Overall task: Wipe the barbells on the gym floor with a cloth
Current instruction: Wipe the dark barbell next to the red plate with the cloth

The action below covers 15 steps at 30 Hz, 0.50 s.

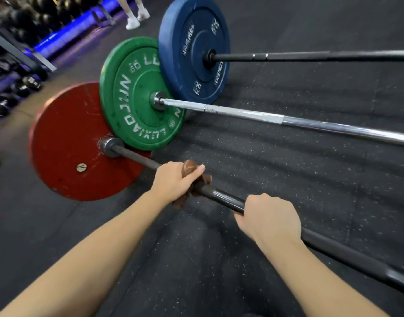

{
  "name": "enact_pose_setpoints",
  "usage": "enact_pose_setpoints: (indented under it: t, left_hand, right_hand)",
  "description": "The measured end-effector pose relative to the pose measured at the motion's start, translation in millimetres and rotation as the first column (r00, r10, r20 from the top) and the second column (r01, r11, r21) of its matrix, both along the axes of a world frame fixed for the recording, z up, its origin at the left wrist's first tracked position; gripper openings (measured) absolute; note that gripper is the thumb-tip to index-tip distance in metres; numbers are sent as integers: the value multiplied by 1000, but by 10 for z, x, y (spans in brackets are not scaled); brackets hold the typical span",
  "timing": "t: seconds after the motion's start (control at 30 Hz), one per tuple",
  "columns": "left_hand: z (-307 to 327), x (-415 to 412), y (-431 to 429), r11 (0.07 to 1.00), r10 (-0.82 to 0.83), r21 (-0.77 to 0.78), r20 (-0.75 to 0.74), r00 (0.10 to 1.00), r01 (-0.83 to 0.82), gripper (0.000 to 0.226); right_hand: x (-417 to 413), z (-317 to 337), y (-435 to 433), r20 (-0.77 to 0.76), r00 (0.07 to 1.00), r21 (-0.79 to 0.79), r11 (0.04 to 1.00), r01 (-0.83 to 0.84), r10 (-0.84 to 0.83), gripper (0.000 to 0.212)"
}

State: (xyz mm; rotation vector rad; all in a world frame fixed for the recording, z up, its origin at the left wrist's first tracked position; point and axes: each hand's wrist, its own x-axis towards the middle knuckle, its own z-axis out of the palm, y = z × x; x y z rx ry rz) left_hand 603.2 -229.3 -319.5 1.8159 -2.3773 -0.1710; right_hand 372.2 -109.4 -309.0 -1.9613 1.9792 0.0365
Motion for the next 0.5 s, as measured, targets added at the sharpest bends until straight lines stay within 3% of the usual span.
enact_pose_setpoints:
  t: [0.13,0.5]
  left_hand:
    - [70,269,-313,989,-61,133,-30,998,64,87]
    - [279,427,-595,934,311,188,-11,950,-303,70]
  right_hand:
    - [-9,-30,-5,-1,1000,-6,1000,-9,9,41]
    - [-2,-33,-7,-14,1000,-12,1000,-9,9,40]
